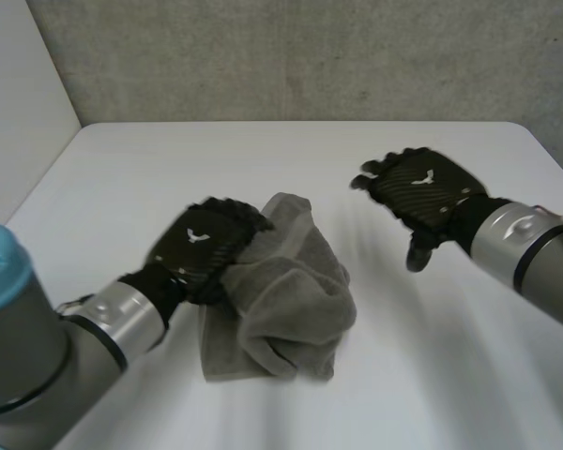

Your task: Fold the towel.

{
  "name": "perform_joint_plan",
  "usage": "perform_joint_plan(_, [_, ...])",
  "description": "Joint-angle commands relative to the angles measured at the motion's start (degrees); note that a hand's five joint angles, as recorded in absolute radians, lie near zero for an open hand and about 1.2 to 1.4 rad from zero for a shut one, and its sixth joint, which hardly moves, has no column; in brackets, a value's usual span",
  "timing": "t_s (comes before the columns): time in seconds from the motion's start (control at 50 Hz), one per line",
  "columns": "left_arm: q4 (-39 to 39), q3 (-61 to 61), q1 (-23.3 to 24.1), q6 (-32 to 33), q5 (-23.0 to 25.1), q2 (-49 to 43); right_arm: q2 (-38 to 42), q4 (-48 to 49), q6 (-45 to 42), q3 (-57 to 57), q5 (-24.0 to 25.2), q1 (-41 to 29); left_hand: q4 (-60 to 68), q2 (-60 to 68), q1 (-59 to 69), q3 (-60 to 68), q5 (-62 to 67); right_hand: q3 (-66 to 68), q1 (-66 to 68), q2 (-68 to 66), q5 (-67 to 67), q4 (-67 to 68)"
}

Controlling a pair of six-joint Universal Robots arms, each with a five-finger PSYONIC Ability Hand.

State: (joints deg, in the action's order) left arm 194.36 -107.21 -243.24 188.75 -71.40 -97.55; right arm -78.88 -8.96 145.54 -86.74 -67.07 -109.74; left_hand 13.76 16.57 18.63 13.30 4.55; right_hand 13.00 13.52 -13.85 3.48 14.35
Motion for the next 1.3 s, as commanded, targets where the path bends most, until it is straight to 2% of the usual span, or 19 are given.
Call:
perform_joint_plan(0.02, [-0.3, -0.7, -6.8, -1.4, 0.4, 4.6, 0.2, -0.2, -1.7, 2.4, -1.0, -6.3, -3.8, -3.5, -5.6, -3.3, -1.5, -3.0, -3.5, 3.9, -3.5, -4.4])
perform_joint_plan(0.2, [0.0, -0.1, -16.6, -3.1, 0.6, 4.4, 5.8, -1.9, 10.7, 13.2, -5.5, -13.4, -3.8, -3.3, -5.4, -3.3, -1.3, -3.0, -3.5, 3.9, -3.5, -4.4])
perform_joint_plan(0.28, [0.3, 0.3, -17.8, -4.3, 0.6, 3.2, 12.5, -4.0, 16.5, 19.0, -5.9, -17.9, -3.8, -3.3, -5.4, -3.3, -1.3, -3.0, -3.5, 3.9, -3.5, -4.4])
perform_joint_plan(0.36, [0.5, 1.1, -18.7, -6.5, 0.8, -1.0, 17.1, -3.9, 20.8, 21.4, -6.6, -19.6, -3.8, -3.2, -5.2, -3.3, -1.1, -3.0, -3.5, 3.9, -3.5, -4.4])
perform_joint_plan(0.5, [0.9, 0.9, -21.6, -6.9, 1.0, -1.9, 28.1, -0.8, 31.9, 27.1, -8.2, -22.7, -3.8, -3.2, -5.2, -3.3, -1.1, -3.0, -3.5, 3.9, -3.5, -4.4])
perform_joint_plan(0.7, [1.3, 0.4, -22.1, -6.9, 1.7, -1.9, 38.4, 0.9, 32.6, 34.6, -11.1, -24.6, -3.8, -3.2, -5.2, -3.3, -1.1, -3.0, -3.5, 3.9, -3.5, -4.4])
perform_joint_plan(0.74, [1.4, 0.4, -22.1, -6.9, 1.7, -1.9, 39.8, 0.8, 32.6, 35.9, -11.6, -24.7, -3.8, -3.2, -5.2, -3.3, -1.1, -3.0, -1.8, 2.1, -1.7, -4.4])
perform_joint_plan(0.78, [1.5, 0.3, -22.0, -6.9, 1.7, -1.9, 41.7, 0.8, 32.6, 37.5, -12.1, -24.7, -3.8, -3.3, -5.4, -3.3, -1.3, -3.0, 6.3, -5.9, 6.3, -4.4])
perform_joint_plan(0.8, [1.5, 0.3, -22.0, -6.9, 1.7, -1.9, 41.7, 0.8, 32.6, 37.5, -12.1, -24.7, -3.8, -3.3, -5.4, -3.3, -1.3, -3.0, 6.3, -6.0, 6.4, -4.4])
perform_joint_plan(0.84, [1.6, -0.3, -22.0, -6.9, 1.8, -1.7, 42.8, 0.8, 32.5, 38.0, -11.9, -24.7, -3.8, -3.3, -5.4, -3.3, -1.3, -3.0, 23.9, -23.6, 23.9, -4.4])
perform_joint_plan(0.86, [1.6, -0.3, -22.0, -6.9, 1.8, -1.7, 42.8, 0.8, 32.5, 38.0, -11.9, -24.7, -3.8, -3.3, -5.4, -3.3, -1.3, -3.0, 24.0, -23.6, 24.0, -4.4])
perform_joint_plan(0.9, [2.0, -0.5, -21.9, -6.8, 1.8, -1.5, 43.0, 0.8, 32.5, 38.0, -11.5, -24.7, -3.8, -3.3, -5.4, -3.3, -1.3, -3.0, 38.7, -38.4, 38.7, -4.4])
perform_joint_plan(0.92, [2.0, -0.5, -21.9, -6.8, 1.8, -1.5, 43.0, 0.8, 32.5, 38.0, -11.5, -24.7, -3.8, -3.3, -5.4, -3.3, -1.3, -3.0, 38.8, -38.5, 38.8, -4.4])
perform_joint_plan(0.94, [2.2, -0.5, -21.9, -6.9, 1.8, -1.4, 43.0, 0.8, 32.5, 38.0, -11.3, -24.7, -3.8, -3.3, -5.4, -3.3, -1.3, -3.0, 49.6, -49.3, 49.6, -4.4])
perform_joint_plan(0.96, [2.2, -0.5, -21.9, -6.9, 1.8, -1.4, 43.0, 0.8, 32.5, 38.0, -11.3, -24.7, -3.8, -3.3, -5.4, -3.3, -1.3, -3.0, 49.7, -49.4, 49.8, -4.4])
perform_joint_plan(1.0, [2.2, -0.8, -21.8, -6.9, 1.8, -1.2, 42.2, 1.0, 32.5, 37.7, -11.3, -24.7, -3.8, -3.3, -5.4, -3.3, -1.3, -3.0, 66.4, -66.1, 66.5, -4.4])
perform_joint_plan(1.08, [2.2, -0.9, -21.7, -6.8, 1.8, -1.2, 40.2, 1.7, 32.6, 37.4, -11.3, -24.6, -3.8, -3.3, -5.4, -3.3, -1.3, -3.0, 66.5, -66.1, 66.5, -4.4])
perform_joint_plan(1.2, [2.1, -1.7, -21.1, -6.9, 1.8, -0.5, 32.5, 4.9, 32.5, 35.8, -13.0, -23.5, -3.8, -3.3, -5.4, -3.3, -1.3, -3.0, 66.5, -66.1, 66.5, -4.4])
perform_joint_plan(1.3, [2.1, -2.2, -19.1, -6.8, 2.2, 0.4, 26.1, 6.1, 31.4, 30.8, -14.9, -19.0, -3.8, -3.3, -5.4, -3.3, -1.3, -3.0, 66.5, -66.1, 66.5, -4.4])
